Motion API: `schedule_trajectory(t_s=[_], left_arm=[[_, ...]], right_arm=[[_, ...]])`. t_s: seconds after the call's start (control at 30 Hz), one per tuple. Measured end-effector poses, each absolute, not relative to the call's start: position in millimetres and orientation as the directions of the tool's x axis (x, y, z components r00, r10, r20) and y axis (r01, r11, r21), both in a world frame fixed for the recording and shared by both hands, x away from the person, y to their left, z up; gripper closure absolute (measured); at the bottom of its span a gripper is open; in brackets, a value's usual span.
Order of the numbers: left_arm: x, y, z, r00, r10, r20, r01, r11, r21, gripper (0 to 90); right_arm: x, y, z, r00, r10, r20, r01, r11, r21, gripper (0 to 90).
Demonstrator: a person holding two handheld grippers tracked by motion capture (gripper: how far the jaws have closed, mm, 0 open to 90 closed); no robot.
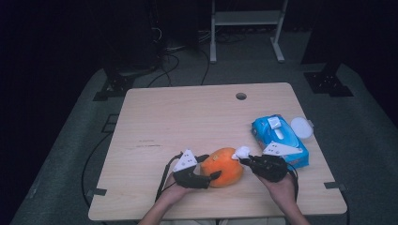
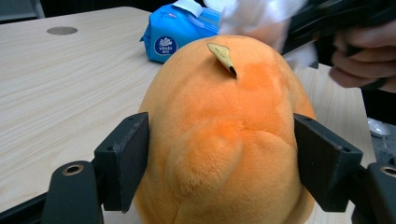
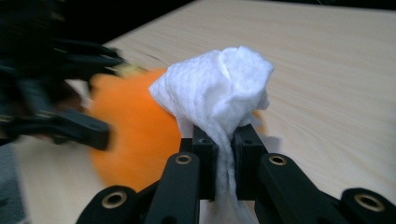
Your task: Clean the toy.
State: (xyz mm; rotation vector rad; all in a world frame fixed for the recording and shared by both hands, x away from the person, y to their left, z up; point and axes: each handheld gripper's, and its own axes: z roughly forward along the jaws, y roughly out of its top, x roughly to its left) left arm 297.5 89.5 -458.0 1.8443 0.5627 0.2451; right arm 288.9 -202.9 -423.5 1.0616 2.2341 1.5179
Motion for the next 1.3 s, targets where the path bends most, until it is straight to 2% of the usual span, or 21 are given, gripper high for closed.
schedule_trajectory(t_s=[0.13,0.33,0.57,0.77,0.9,1.03,1.2,1.3], left_arm=[[298,89,-458,0.859,0.500,-0.109,0.263,-0.248,0.932,25.0],[297,89,-457,0.850,0.516,-0.104,0.262,-0.245,0.933,25.0],[300,92,-457,0.840,0.527,-0.125,0.280,-0.224,0.933,25.0],[297,87,-455,0.840,0.529,-0.117,0.275,-0.231,0.933,25.1],[293,81,-454,0.848,0.523,-0.087,0.251,-0.250,0.935,25.1],[283,70,-452,0.860,0.509,0.014,0.172,-0.316,0.933,25.1],[286,76,-451,0.889,0.458,-0.021,0.166,-0.279,0.946,20.1],[288,79,-454,0.895,0.446,-0.018,0.166,-0.296,0.941,17.7]], right_arm=[[281,-188,-416,-0.758,0.634,0.155,0.376,0.230,0.897,81.6],[292,-206,-430,-0.699,0.682,0.216,0.452,0.187,0.872,81.4],[282,-191,-420,-0.746,0.647,0.157,0.388,0.232,0.892,81.4],[289,-202,-426,-0.710,0.678,0.191,0.432,0.205,0.878,81.4],[279,-187,-413,-0.756,0.639,0.144,0.370,0.234,0.899,81.4],[274,-174,-409,-0.779,0.620,0.093,0.331,0.280,0.901,81.5],[284,-190,-418,-0.749,0.648,0.142,0.378,0.241,0.894,81.5],[285,-195,-418,-0.728,0.671,0.137,0.383,0.233,0.894,81.5]])
